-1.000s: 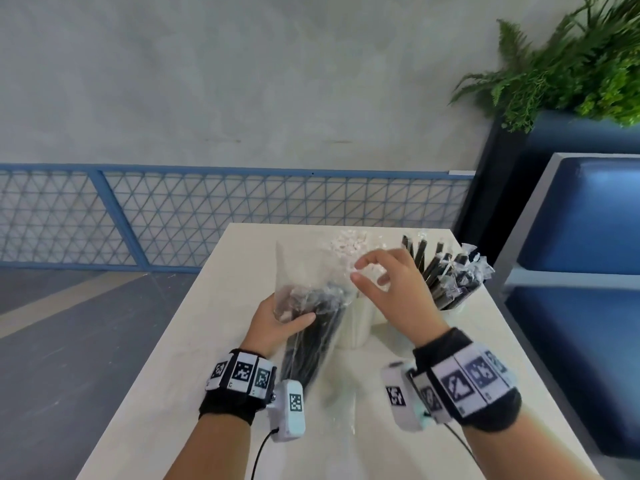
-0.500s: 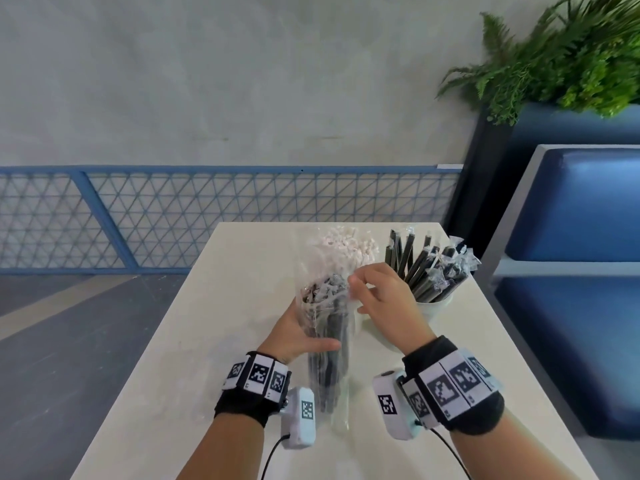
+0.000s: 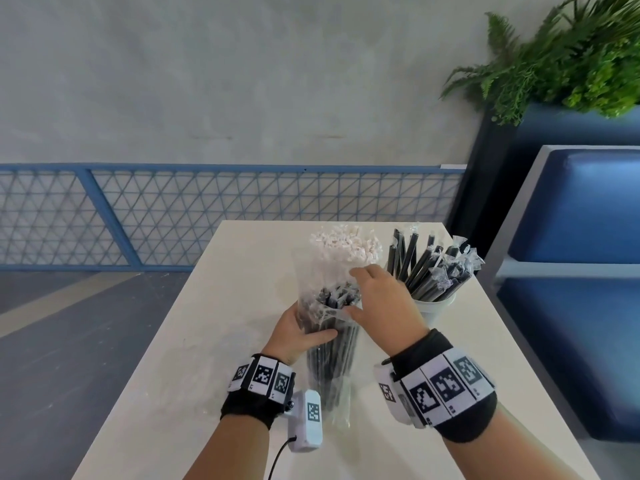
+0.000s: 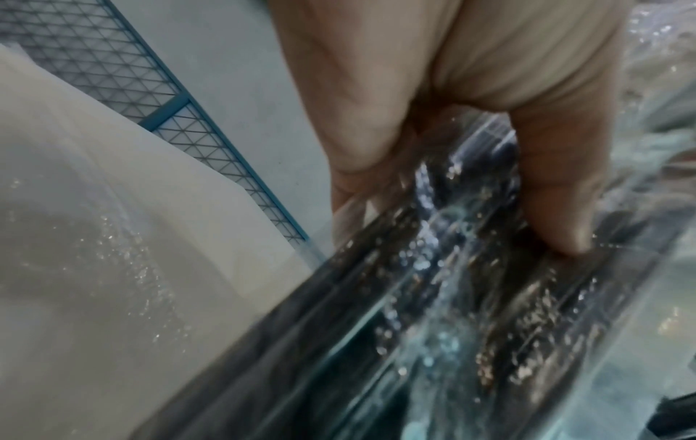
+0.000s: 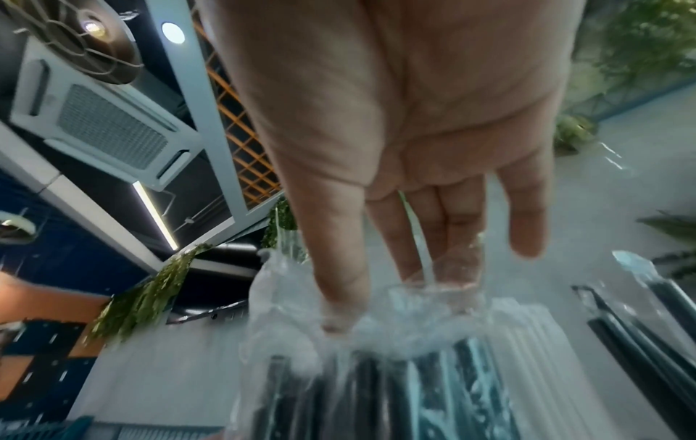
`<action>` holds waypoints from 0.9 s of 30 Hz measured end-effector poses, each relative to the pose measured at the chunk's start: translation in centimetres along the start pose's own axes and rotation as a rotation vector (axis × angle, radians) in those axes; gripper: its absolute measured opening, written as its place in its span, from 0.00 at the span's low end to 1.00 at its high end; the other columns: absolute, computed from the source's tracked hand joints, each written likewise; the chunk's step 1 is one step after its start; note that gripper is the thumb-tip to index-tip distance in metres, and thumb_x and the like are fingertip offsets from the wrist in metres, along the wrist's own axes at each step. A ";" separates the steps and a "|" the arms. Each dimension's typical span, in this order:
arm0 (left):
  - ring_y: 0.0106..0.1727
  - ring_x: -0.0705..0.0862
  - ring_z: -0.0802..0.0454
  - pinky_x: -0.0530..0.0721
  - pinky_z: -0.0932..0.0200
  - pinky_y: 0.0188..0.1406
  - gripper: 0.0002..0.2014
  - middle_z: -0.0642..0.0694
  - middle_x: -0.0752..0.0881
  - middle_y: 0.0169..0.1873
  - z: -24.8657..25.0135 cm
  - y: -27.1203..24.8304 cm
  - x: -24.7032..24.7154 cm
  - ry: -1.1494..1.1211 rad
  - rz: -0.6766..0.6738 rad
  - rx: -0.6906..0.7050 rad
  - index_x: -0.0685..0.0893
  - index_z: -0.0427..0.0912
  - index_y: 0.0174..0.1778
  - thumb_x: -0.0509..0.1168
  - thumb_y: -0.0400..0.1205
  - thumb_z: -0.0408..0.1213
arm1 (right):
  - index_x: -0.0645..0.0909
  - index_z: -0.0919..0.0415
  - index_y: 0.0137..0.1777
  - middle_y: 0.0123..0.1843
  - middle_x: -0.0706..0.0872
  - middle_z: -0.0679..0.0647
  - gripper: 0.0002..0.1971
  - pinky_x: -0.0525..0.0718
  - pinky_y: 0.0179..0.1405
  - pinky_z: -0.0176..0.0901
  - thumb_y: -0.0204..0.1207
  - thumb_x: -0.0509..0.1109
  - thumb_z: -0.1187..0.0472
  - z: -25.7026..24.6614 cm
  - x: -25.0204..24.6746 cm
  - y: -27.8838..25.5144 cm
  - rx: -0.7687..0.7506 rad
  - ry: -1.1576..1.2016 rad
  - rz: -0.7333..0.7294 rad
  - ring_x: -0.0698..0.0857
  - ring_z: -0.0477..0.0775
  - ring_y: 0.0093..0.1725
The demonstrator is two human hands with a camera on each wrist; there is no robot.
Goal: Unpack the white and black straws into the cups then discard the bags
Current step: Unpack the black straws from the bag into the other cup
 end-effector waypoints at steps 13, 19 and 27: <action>0.57 0.87 0.41 0.85 0.47 0.57 0.45 0.36 0.88 0.53 -0.9 -0.5 0.3 -0.164 -0.092 -0.027 0.77 0.31 0.64 0.85 0.50 0.35 | 0.69 0.50 0.74 0.60 0.80 0.47 0.38 0.69 0.40 0.23 0.65 0.79 0.47 0.8 3.5 0.1 -0.040 0.533 -0.112 0.74 0.40 0.46; 0.52 0.88 0.45 0.86 0.58 0.49 0.33 0.43 0.90 0.47 -0.8 -0.7 0.4 -0.130 -0.091 -0.033 0.79 0.28 0.61 0.80 0.58 0.24 | 0.75 0.61 0.68 0.54 0.81 0.49 0.28 0.70 0.34 0.20 0.70 0.76 0.54 0.9 5.2 0.4 -0.016 0.566 -0.087 0.75 0.44 0.42; 0.48 0.89 0.58 0.84 0.66 0.44 0.31 0.54 0.91 0.41 0.6 -1.1 1.2 -0.090 -0.146 0.022 0.81 0.38 0.55 0.78 0.55 0.26 | 0.75 0.50 0.69 0.60 0.84 0.53 0.34 0.63 0.75 0.53 0.62 0.77 0.41 1.5 7.8 0.9 0.195 0.541 -0.091 0.73 0.55 0.67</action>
Point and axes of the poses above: each hand's wrist, its own y-axis towards the middle knuckle, its own x-axis out of the palm, z = x × y, the point moved 8 cm from there along y, towards the middle knuckle
